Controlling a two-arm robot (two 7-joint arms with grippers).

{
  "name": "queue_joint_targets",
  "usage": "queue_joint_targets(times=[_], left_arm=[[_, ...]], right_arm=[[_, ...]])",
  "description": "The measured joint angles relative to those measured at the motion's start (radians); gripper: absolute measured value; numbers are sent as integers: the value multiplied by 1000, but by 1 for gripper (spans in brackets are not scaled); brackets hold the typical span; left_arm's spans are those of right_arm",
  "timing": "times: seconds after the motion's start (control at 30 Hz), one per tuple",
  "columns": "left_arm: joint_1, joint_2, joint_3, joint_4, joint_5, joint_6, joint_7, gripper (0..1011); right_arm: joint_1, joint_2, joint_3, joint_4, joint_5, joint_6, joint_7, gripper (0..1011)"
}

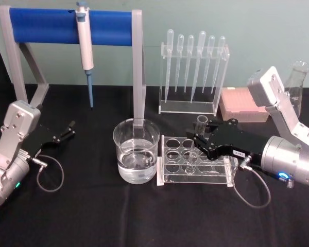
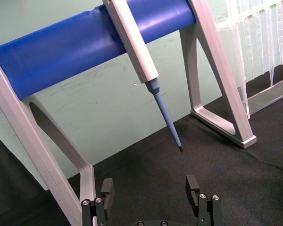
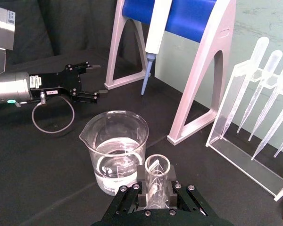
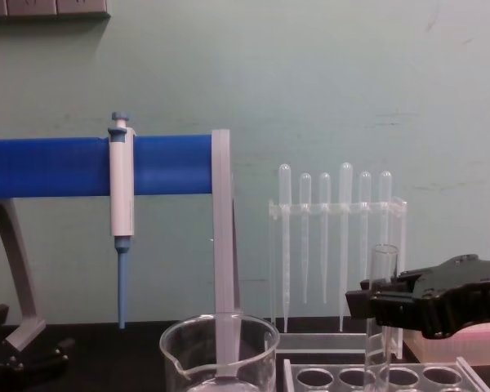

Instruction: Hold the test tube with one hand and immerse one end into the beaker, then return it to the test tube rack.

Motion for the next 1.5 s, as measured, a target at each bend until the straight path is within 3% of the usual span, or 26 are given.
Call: queue_joint_targets(times=[0.33, 0.77, 1.1, 1.33, 1.4, 1.5], left_arm=[[0, 0, 0, 0, 0, 0, 0, 1000], [0, 0, 0, 0, 0, 0, 0, 1000], [0, 0, 0, 0, 0, 0, 0, 1000], [0, 0, 0, 0, 0, 0, 0, 1000], [0, 0, 0, 0, 0, 0, 0, 1000], [0, 0, 0, 0, 0, 0, 0, 1000]], right_arm=[[1, 2, 1, -2, 1, 0, -1, 264], [2, 3, 1, -4, 2, 0, -2, 648], [-32, -12, 65, -74, 52, -54, -12, 954], [-70, -57, 113, -109, 66, -93, -105, 1002], [-99, -98, 137, -112, 34, -132, -185, 1000], [-121, -133, 149, -107, -3, -168, -246, 1002]])
